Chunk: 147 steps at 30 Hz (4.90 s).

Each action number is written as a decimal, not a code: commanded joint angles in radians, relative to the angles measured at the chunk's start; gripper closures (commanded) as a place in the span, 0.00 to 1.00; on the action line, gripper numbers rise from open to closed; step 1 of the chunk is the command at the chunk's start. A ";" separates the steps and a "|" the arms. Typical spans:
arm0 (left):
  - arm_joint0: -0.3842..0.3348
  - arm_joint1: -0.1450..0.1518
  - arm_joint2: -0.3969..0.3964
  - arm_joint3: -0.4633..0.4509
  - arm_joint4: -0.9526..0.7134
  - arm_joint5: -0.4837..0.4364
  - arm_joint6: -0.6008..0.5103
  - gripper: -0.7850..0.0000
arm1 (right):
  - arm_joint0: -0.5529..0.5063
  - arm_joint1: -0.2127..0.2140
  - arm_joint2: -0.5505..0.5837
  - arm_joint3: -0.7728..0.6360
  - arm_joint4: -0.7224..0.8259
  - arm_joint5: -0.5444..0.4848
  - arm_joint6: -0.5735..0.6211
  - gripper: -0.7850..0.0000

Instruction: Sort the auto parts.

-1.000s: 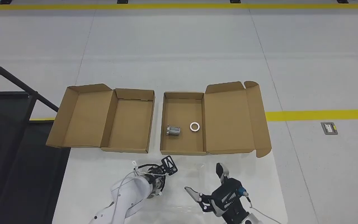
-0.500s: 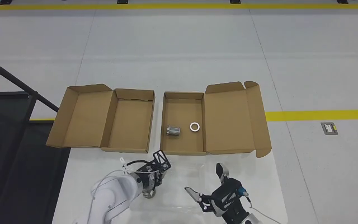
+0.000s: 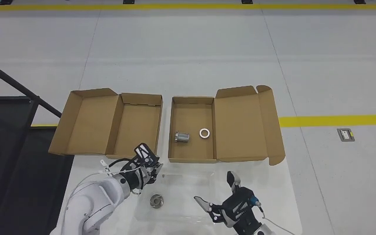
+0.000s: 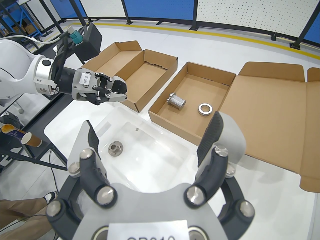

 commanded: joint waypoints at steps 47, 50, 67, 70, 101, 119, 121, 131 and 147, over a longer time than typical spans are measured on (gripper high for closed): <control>-0.682 -0.113 0.247 1.145 -0.147 0.456 0.398 1.00 | 0.000 0.000 0.000 0.000 0.000 0.000 0.000 0.00; -0.706 -0.125 0.273 1.204 -0.138 0.455 0.429 1.00 | 0.000 0.000 0.000 0.000 0.000 0.000 0.000 0.00; -0.759 -0.153 0.305 1.293 -0.138 0.434 0.489 0.58 | 0.000 0.000 0.000 0.000 0.000 0.000 0.000 0.00; -0.754 -0.145 0.281 1.251 -0.161 0.400 0.475 0.58 | 0.000 0.000 0.000 0.000 0.000 0.000 0.000 0.00; -0.178 0.038 -0.079 0.198 -0.562 -0.185 -0.392 0.00 | 0.000 0.000 0.000 0.000 0.000 0.000 0.000 0.00; -0.145 0.085 0.071 0.037 -0.318 -0.221 -0.357 0.00 | 0.018 0.006 -0.028 0.026 -0.123 0.181 0.021 0.00; -0.153 0.106 0.129 0.020 -0.271 -0.229 -0.349 0.00 | 0.018 0.006 -0.026 0.027 -0.124 0.236 0.013 0.00; -0.314 0.206 0.481 0.064 -0.196 -0.081 -0.497 0.00 | 0.003 0.009 0.034 0.024 0.012 0.386 -0.048 0.00; -0.330 0.210 0.539 0.092 -0.177 -0.055 -0.500 0.00 | 0.003 0.009 0.034 0.024 0.012 0.386 -0.048 0.00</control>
